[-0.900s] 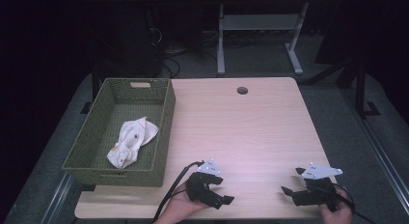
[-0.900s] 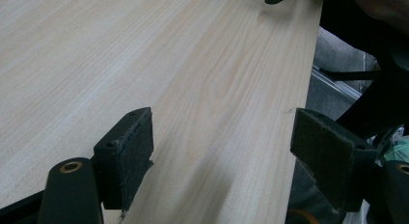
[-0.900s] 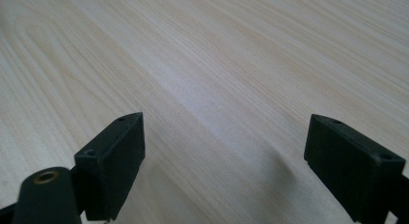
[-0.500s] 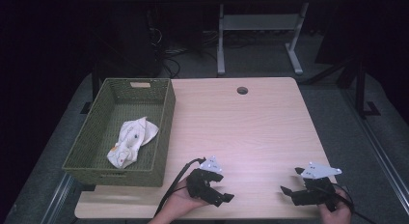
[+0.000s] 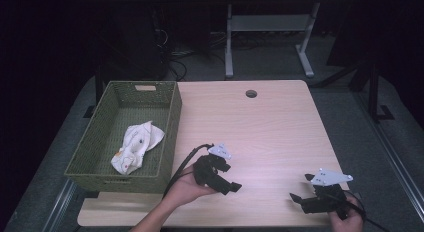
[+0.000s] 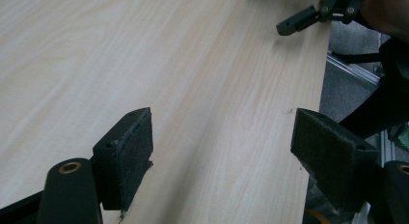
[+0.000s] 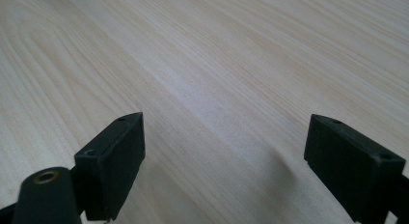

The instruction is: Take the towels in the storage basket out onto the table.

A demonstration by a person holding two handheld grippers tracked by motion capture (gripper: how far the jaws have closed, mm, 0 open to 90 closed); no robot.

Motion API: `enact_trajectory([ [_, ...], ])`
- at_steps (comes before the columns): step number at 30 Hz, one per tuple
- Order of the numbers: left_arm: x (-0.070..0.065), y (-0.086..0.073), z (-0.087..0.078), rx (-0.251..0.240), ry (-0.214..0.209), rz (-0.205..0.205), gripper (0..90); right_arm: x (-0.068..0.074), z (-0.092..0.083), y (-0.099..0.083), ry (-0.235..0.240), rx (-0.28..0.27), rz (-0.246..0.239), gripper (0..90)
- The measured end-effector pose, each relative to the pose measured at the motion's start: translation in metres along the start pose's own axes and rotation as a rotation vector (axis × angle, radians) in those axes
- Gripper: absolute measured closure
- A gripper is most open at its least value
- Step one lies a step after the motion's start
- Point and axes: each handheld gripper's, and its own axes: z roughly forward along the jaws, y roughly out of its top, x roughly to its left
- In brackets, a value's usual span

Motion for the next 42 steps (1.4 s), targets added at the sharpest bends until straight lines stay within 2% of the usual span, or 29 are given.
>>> enact_trajectory([
  [4,0.007,0.008,-0.007,0.015,0.001,-0.006,21.3,-0.001,-0.001,-0.001,-0.003,-0.004,0.001,14.0],
  [10,0.016,0.030,-0.031,0.043,0.024,0.015,20.6,-0.001,-0.001,0.000,-0.002,-0.003,0.004,14.0],
  [12,0.018,0.033,-0.035,0.042,0.025,0.011,20.6,-0.001,-0.001,0.000,-0.001,-0.002,0.002,14.0],
  [13,0.022,0.037,-0.044,0.038,0.030,0.007,20.5,0.000,-0.001,0.000,0.000,0.000,-0.004,14.0],
  [16,0.028,0.041,-0.056,0.054,0.052,-0.003,19.9,0.000,-0.001,0.000,0.000,-0.001,-0.003,14.0],
  [18,0.031,0.041,-0.059,0.058,0.057,-0.008,19.4,-0.001,-0.001,0.000,0.001,-0.002,-0.002,14.0],
  [22,0.045,0.038,-0.078,0.035,0.046,-0.063,19.2,0.000,-0.001,0.000,0.001,-0.002,0.001,14.0],
  [28,0.052,0.035,-0.093,0.042,0.079,-0.082,19.2,0.000,0.000,0.000,0.001,-0.001,0.004,14.0],
  [29,0.055,0.034,-0.100,0.039,0.086,-0.095,19.1,0.000,0.000,0.000,0.000,0.002,0.004,14.0],
  [34,0.065,0.029,-0.115,0.027,0.111,-0.127,19.2,0.000,-0.001,0.000,-0.001,-0.002,0.000,14.0],
  [42,0.079,0.018,-0.134,-0.004,0.120,-0.183,19.2,0.000,0.000,0.000,-0.001,0.003,0.007,14.0],
])
